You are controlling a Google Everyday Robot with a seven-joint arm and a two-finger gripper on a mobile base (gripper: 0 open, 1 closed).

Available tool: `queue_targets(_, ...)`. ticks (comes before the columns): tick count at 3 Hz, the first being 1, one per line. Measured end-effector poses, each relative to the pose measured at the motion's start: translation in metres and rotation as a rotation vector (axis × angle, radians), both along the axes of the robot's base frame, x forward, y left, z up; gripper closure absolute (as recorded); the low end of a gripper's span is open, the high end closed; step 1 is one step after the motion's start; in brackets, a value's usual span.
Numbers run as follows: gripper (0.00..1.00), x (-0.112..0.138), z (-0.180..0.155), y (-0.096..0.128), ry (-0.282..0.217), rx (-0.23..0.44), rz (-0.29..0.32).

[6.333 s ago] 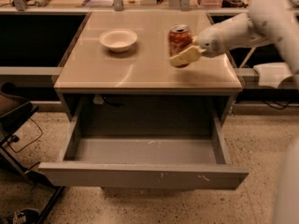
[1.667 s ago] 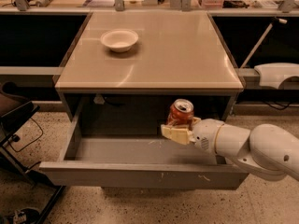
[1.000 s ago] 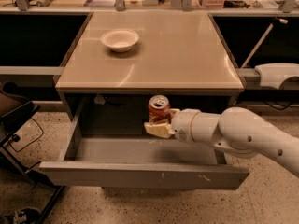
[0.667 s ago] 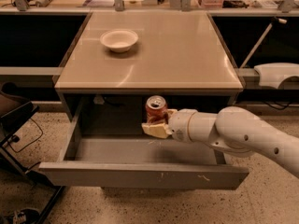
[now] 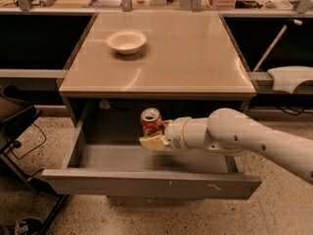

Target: Place coke can into top drawer

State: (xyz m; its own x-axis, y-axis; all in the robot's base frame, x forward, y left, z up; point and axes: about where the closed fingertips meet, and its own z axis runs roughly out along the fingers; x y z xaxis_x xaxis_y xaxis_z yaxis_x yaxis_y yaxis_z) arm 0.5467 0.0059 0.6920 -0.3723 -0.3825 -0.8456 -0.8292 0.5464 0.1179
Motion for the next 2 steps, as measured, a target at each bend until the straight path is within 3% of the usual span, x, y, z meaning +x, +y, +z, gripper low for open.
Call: queue_targets(2, 1.00, 0.002, -0.040, 0.035, 0.067, -0.073, 0.080)
